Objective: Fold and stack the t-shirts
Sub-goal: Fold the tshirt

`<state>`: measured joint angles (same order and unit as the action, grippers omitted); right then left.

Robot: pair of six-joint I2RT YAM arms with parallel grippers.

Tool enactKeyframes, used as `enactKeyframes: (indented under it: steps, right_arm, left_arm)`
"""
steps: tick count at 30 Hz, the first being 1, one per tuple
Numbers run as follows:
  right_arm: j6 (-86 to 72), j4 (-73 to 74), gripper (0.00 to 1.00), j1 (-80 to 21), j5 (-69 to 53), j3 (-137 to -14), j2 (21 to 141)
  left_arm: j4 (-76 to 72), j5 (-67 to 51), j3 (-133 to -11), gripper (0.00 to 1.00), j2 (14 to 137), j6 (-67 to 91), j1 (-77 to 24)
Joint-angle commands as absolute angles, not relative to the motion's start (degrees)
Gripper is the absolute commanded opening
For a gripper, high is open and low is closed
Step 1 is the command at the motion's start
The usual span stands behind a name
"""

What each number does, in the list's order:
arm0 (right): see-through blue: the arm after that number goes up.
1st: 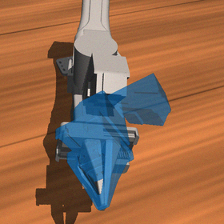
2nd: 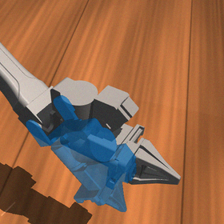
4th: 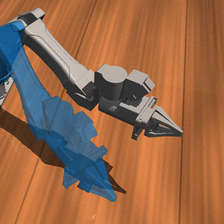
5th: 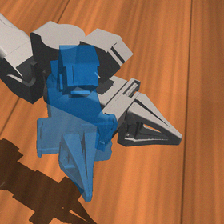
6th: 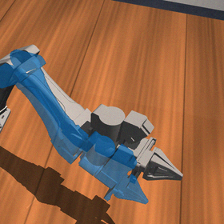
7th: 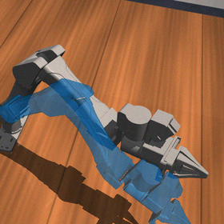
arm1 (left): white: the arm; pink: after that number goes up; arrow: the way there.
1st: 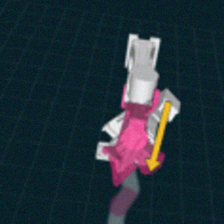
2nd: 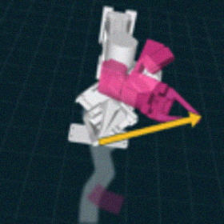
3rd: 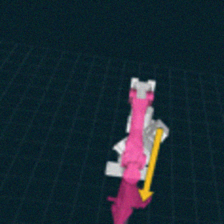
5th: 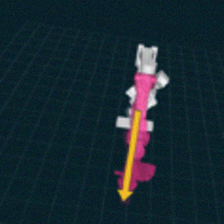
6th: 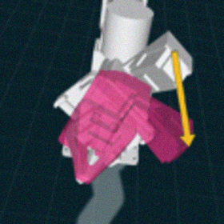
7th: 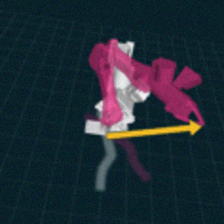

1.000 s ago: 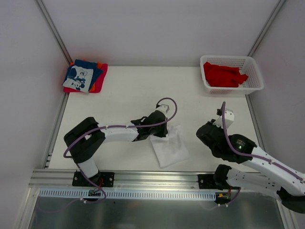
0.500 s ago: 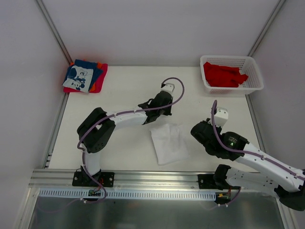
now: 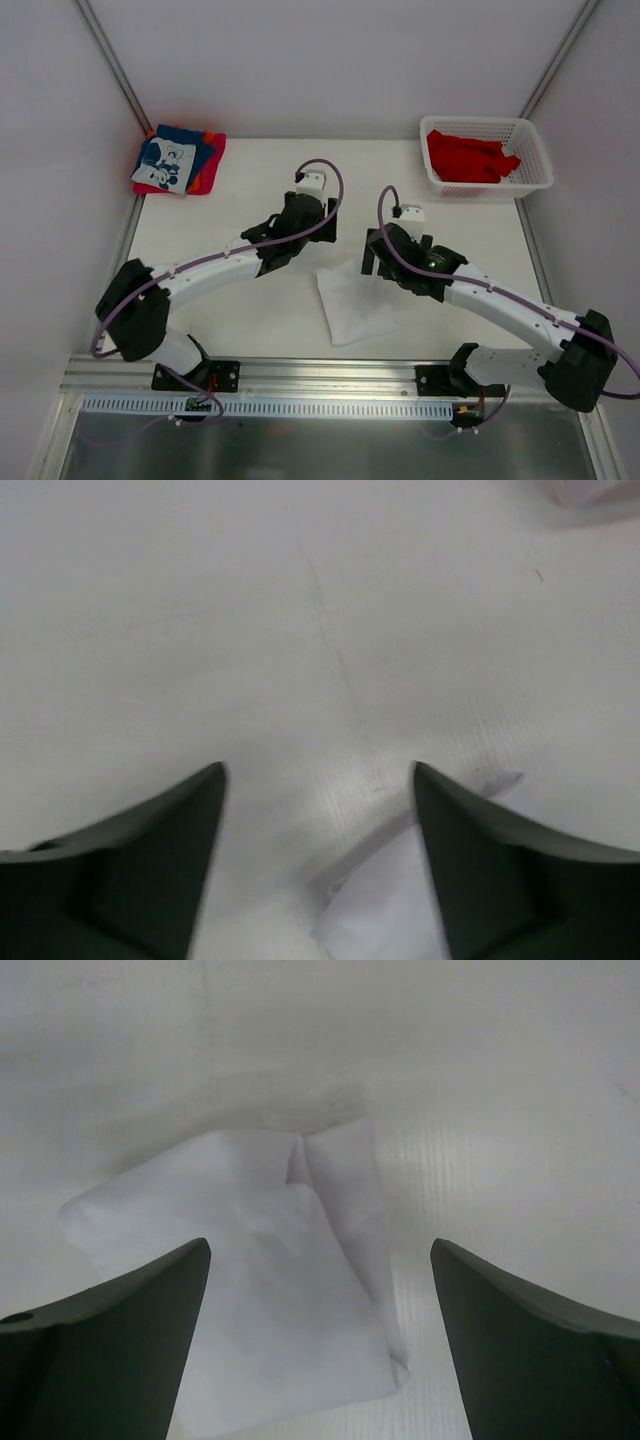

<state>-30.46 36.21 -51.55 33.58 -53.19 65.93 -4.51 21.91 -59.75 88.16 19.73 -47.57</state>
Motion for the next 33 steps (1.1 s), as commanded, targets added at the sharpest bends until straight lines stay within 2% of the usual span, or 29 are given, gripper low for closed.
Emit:
enactKeyframes:
  steps: [1, 6, 15, 30, 33]
  right_arm:
    - [-23.56, 27.79, 1.0, -47.47, 21.57, -56.34, 69.69]
    - [-21.36, 25.05, 1.0, -41.75, 15.82, -56.69, 76.02]
    - [-19.86, 24.79, 1.0, -39.02, 13.8, -57.31, 79.98]
    - [-23.46, 23.03, 1.0, -37.88, 16.0, -47.73, 79.37]
    - [-23.99, 22.15, 0.96, -37.88, 15.38, -46.85, 79.54]
  left_arm:
    - [-1.41, 30.49, -52.59, 0.98, 77.91, 22.14, -47.2]
    - [-1.32, 30.41, -44.23, 0.99, 69.28, 24.87, -47.2]
    - [0.26, 29.79, -40.7, 0.99, 61.71, 25.58, -47.29]
    - [2.99, 29.09, -39.73, 0.99, 58.27, 26.19, -47.29]
    - [2.99, 28.48, -39.81, 0.99, 59.15, 26.8, -47.29]
